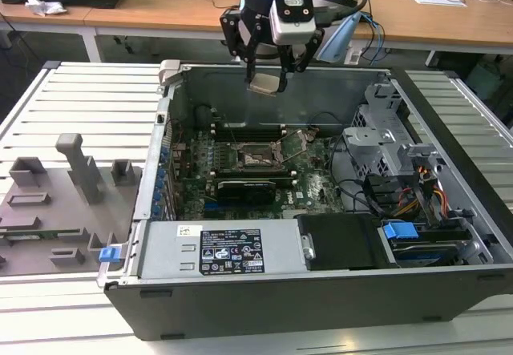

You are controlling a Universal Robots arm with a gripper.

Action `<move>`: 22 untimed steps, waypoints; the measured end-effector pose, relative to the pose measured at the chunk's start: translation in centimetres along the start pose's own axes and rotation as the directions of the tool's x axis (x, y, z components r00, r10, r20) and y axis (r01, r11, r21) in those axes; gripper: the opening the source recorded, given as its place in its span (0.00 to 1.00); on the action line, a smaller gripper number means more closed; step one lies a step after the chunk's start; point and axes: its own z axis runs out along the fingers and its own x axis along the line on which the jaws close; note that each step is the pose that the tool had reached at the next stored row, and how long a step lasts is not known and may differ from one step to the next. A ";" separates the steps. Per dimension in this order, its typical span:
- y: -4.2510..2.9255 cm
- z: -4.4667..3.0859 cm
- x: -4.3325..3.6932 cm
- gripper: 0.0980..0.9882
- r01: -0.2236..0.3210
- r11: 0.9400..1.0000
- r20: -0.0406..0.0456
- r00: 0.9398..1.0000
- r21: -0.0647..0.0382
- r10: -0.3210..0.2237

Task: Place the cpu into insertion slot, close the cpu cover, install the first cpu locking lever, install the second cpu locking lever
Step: 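Place the cpu into insertion slot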

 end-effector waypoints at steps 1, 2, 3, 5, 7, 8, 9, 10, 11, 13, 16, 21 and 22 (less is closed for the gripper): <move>0.00 0.00 0.00 0.50 -0.006 1.000 0.001 1.000 0.000 0.006; 0.00 0.00 0.00 0.50 -0.014 1.000 0.001 1.000 0.000 0.014; 0.00 0.00 0.00 0.50 -0.020 1.000 0.002 1.000 0.000 0.020; 0.00 0.00 0.00 0.50 -0.042 0.999 0.004 0.999 -0.001 0.042; 0.00 0.00 0.00 0.50 -0.061 0.998 0.005 0.998 -0.001 0.061; 0.00 0.00 0.00 0.50 -0.077 0.997 0.007 0.997 -0.002 0.077; 0.00 0.00 0.00 0.50 -0.085 0.996 0.008 0.996 -0.002 0.085; 0.00 0.00 0.00 0.50 -0.092 0.996 0.008 0.996 -0.002 0.092; 0.00 0.00 0.00 0.50 -0.101 0.995 0.009 0.995 -0.002 0.101; 0.00 0.00 0.00 0.50 -0.122 0.993 0.011 0.992 -0.003 0.122; 0.00 0.00 0.00 0.50 -0.147 0.989 0.013 0.989 -0.004 0.147; 0.00 0.01 0.00 0.50 -0.195 0.981 0.017 0.981 -0.006 0.195; 0.00 0.01 0.00 0.50 -0.203 0.979 0.018 0.979 -0.006 0.203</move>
